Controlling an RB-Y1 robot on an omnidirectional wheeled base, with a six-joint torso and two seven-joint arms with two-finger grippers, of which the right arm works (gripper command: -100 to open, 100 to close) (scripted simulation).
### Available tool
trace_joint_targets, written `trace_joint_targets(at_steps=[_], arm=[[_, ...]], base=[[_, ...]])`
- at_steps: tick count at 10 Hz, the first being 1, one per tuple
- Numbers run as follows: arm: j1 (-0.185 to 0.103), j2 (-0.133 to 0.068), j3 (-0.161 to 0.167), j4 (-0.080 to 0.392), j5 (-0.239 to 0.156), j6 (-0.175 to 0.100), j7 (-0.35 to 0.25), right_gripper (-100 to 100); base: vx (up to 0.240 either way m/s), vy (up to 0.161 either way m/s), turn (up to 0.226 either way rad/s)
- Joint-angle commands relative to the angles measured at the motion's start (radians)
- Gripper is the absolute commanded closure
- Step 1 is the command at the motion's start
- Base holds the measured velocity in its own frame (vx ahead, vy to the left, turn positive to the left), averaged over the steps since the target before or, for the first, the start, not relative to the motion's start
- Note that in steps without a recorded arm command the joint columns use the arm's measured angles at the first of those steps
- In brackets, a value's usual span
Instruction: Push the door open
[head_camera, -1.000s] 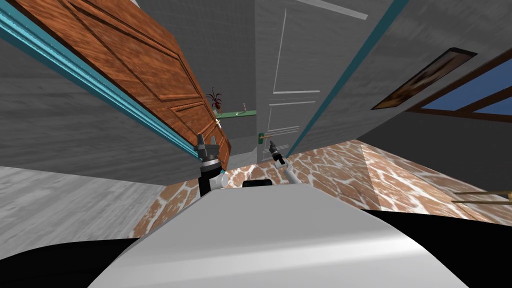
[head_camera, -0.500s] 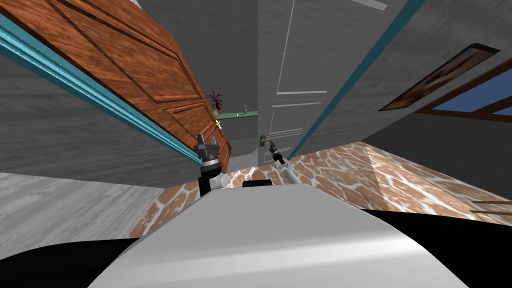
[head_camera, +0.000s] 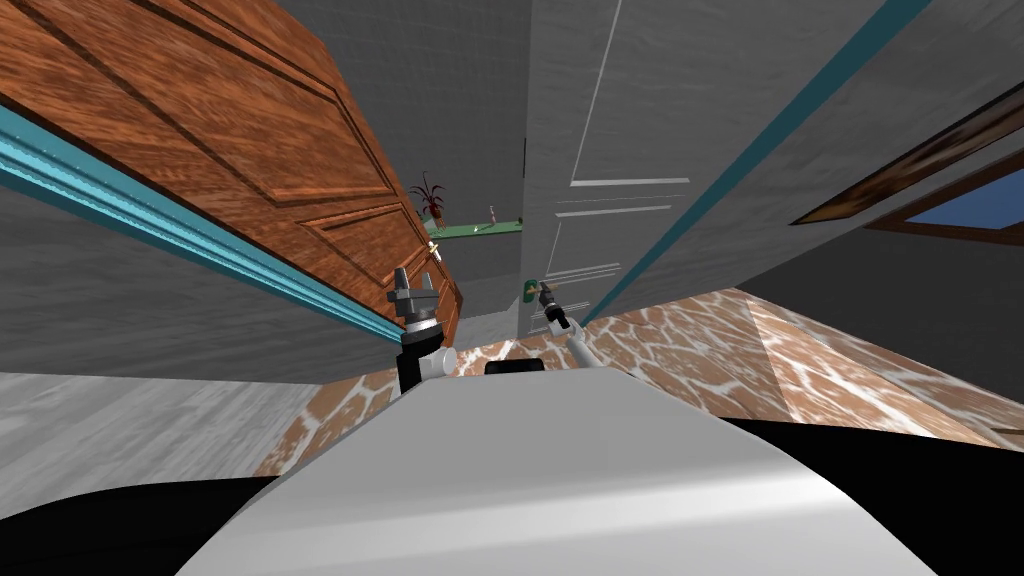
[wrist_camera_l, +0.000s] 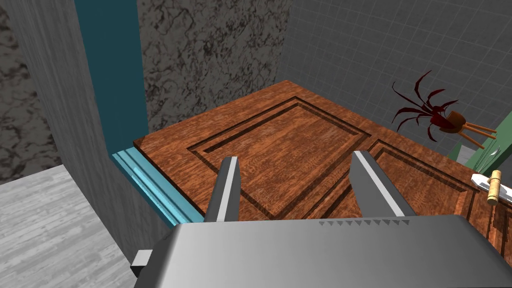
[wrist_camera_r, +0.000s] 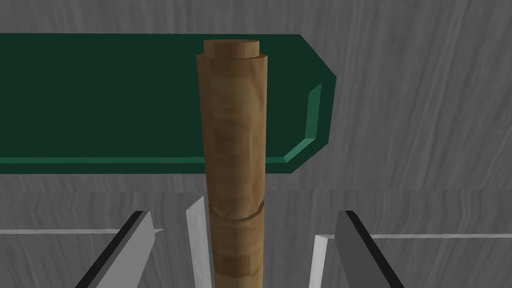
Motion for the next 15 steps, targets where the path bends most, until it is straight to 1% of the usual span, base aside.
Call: trace_joint_targets(at_steps=[1,2,7,8,10,13,15], arm=[[0.0,0.0,0.0,0.0,0.0,0.0,0.0,-100],[0.0,0.0,0.0,0.0,0.0,0.0,0.0,100],[0.0,0.0,0.0,0.0,0.0,0.0,0.0,100],[-0.007,-0.001,-0.016,0.003,-0.002,0.001,0.005,100],[-0.008,-0.001,-0.028,0.006,-0.004,0.001,0.009,100],[-0.013,-0.001,-0.06,0.016,-0.009,0.001,0.019,100],[-0.016,-0.001,-0.086,0.024,-0.013,0.001,0.028,100]], base=[[0.075,-0.007,0.007],[-0.009,0.003,-0.005],[-0.006,0.0,0.003],[0.092,0.048,-0.04],[0.151,0.072,-0.043],[0.18,0.069,-0.043],[0.181,0.139,-0.078]])
